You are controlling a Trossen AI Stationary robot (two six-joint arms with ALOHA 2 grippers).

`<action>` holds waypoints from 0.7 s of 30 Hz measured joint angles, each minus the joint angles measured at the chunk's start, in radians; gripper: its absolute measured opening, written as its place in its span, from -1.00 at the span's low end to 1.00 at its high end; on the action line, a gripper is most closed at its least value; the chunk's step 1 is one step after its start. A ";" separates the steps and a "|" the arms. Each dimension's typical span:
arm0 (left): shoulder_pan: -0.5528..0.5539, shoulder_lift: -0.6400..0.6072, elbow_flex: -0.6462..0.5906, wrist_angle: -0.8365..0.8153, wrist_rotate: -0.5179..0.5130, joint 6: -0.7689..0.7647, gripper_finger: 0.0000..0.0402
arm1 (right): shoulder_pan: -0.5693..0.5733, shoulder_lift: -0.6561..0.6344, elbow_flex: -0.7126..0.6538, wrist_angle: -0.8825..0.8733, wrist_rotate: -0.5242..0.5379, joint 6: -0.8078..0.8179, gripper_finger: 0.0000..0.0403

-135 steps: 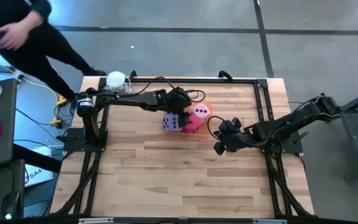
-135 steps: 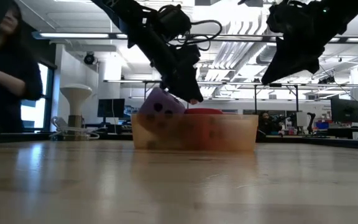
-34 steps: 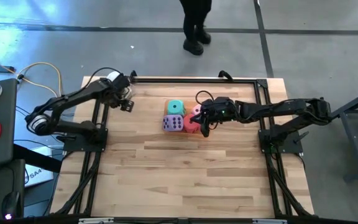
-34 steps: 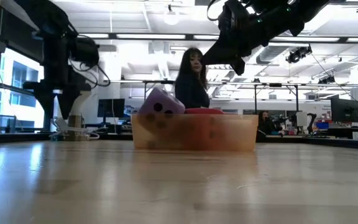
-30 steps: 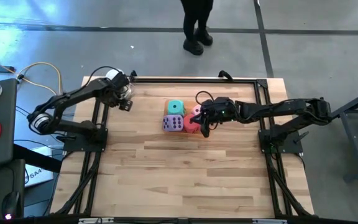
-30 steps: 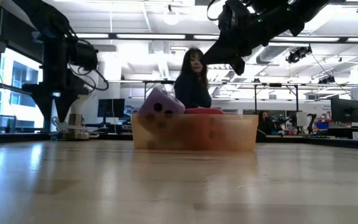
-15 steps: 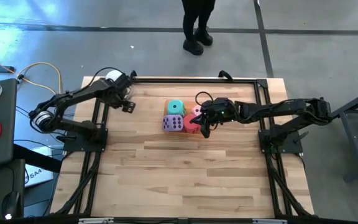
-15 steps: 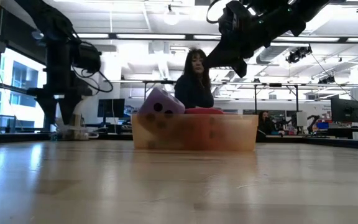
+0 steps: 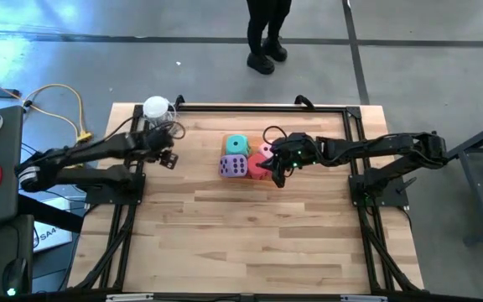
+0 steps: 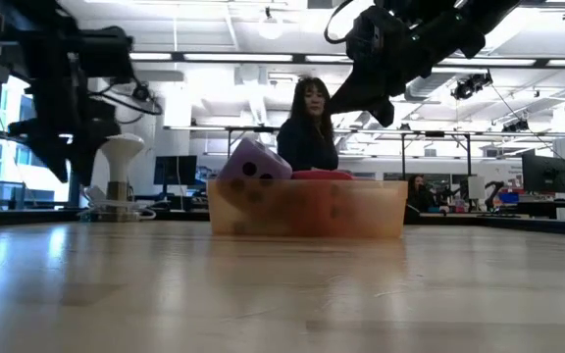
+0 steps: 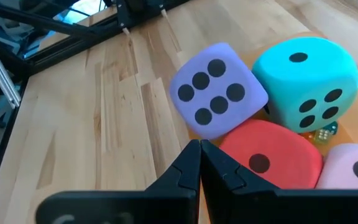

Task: Pick & Place Dice
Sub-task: Put the small blue dice into the orange bin

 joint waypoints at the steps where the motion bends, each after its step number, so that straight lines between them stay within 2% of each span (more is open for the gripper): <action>1: -0.015 -0.033 -0.027 0.004 -0.009 -0.033 0.20 | 0.000 0.000 0.000 -0.002 -0.001 0.001 -0.99; 5: -0.048 -0.130 -0.137 0.109 -0.055 -0.186 0.20 | -0.001 0.000 0.000 0.008 0.000 0.000 -0.99; 9: -0.053 -0.144 -0.214 0.278 -0.102 -0.213 0.20 | -0.003 0.000 0.000 0.034 0.003 -0.004 -0.99; 13: -0.017 -0.101 -0.226 0.316 -0.177 -0.244 0.20 | -0.003 0.000 0.000 0.044 0.004 -0.005 -0.99; 21: 0.120 0.031 -0.228 0.340 -0.197 -0.246 0.20 | -0.003 0.000 0.000 0.033 -0.002 -0.001 -0.99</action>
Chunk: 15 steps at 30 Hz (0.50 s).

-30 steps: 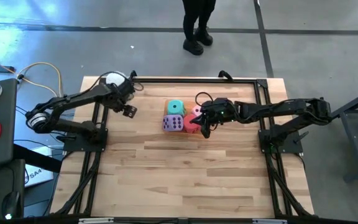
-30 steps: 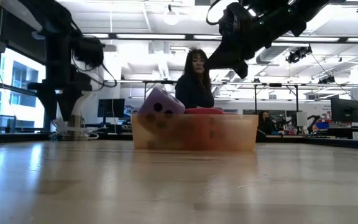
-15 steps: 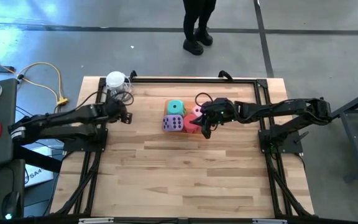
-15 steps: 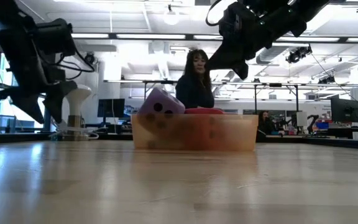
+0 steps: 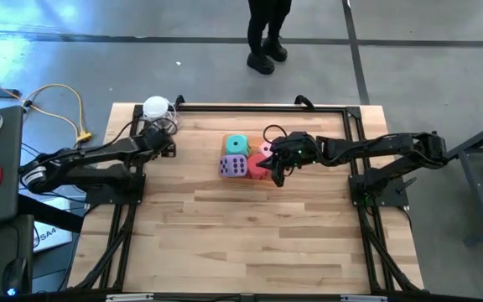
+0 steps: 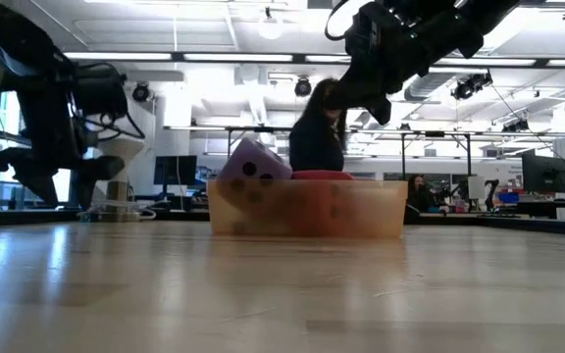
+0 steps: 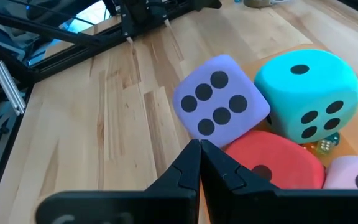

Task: Pick & Place Dice
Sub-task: Put the small blue dice into the orange bin

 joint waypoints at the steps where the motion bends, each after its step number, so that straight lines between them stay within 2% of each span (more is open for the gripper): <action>1: 0.016 0.020 0.000 0.010 0.000 0.000 0.20 | 0.000 0.000 0.000 -0.001 -0.001 0.000 -0.99; 9: 0.107 0.181 0.000 0.158 0.000 0.001 0.20 | 0.000 0.000 0.000 -0.013 0.002 0.002 -0.99; 15: 0.131 0.241 0.001 0.252 -0.006 0.027 0.20 | -0.002 0.000 0.000 -0.015 0.009 0.002 -0.99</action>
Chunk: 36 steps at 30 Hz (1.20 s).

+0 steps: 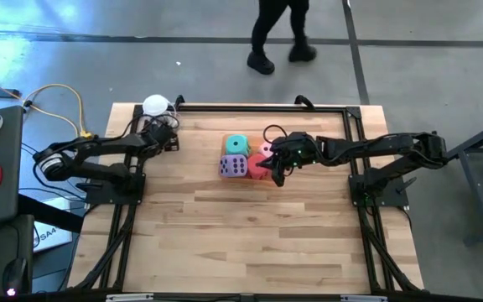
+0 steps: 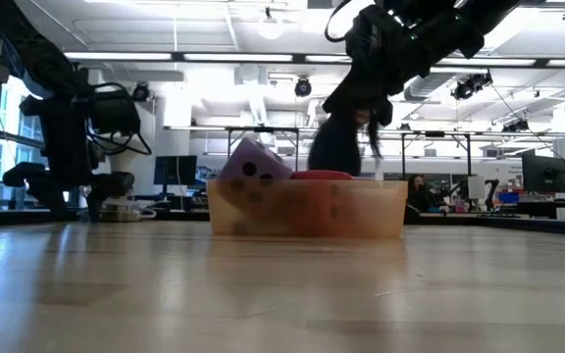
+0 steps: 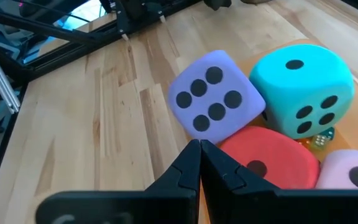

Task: Pick & Place Dice
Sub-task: Put the small blue dice into the orange bin

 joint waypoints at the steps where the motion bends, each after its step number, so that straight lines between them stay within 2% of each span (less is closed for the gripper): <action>1: 0.005 0.001 0.000 0.004 -0.002 -0.003 0.20 | -0.003 0.000 0.000 -0.004 -0.001 0.000 -0.99; 9: 0.053 0.002 0.000 0.042 -0.024 0.045 0.20 | -0.012 0.000 0.000 -0.020 -0.003 0.000 -0.99; 17: 0.064 0.002 0.000 0.133 0.015 0.152 0.20 | -0.012 0.000 0.000 -0.020 0.000 0.001 -0.99; 32: 0.102 0.087 0.004 0.142 0.084 0.154 0.20 | -0.011 0.000 0.000 -0.020 -0.004 0.023 -0.99; 36: 0.102 0.089 0.003 0.162 0.086 0.191 0.12 | -0.011 0.000 0.000 -0.020 -0.004 0.023 -0.99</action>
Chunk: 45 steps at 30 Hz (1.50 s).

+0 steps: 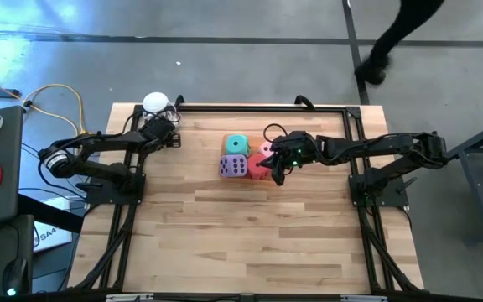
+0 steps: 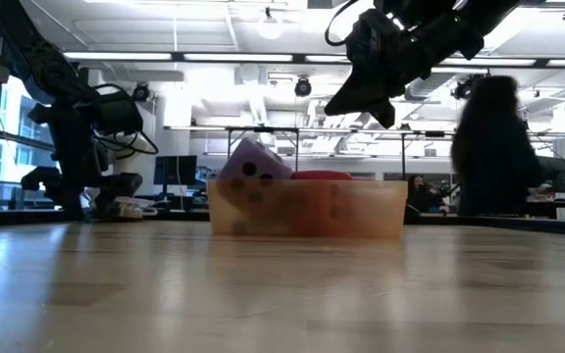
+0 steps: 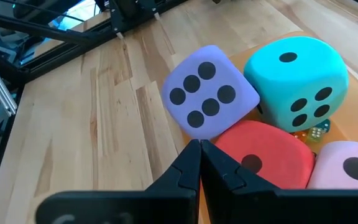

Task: Pick & Place Dice
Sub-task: Put the small blue dice into the orange bin

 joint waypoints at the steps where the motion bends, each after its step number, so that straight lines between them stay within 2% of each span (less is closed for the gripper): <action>1: 0.000 0.000 0.000 0.003 0.001 0.010 0.09 | 0.000 0.000 0.000 0.000 0.000 0.000 -0.99; 8: 0.000 0.001 0.000 0.013 0.017 0.019 -0.25 | 0.000 0.000 0.000 0.000 0.000 0.007 -0.99; 15: -0.002 0.001 -0.001 0.018 0.079 0.090 -0.55 | 0.000 0.000 0.000 0.000 0.003 0.007 -0.99; 22: -0.049 0.002 -0.002 0.012 0.100 0.086 -0.58 | 0.000 0.000 0.000 0.000 0.001 0.007 -0.99; 28: -0.159 -0.022 -0.004 0.003 0.120 0.057 -0.58 | 0.000 0.000 0.000 -0.004 -0.009 0.007 -0.99; 35: -0.323 -0.151 -0.007 0.001 0.258 0.004 -0.58 | 0.001 0.000 0.000 -0.007 -0.031 0.028 -0.99; 39: -0.438 -0.234 -0.006 0.125 0.251 0.034 -0.58 | 0.004 0.000 0.000 0.007 -0.031 0.029 -0.99; 45: -0.575 -0.273 0.006 0.481 0.235 0.167 -0.58 | 0.005 0.000 0.000 0.068 -0.031 0.030 -0.99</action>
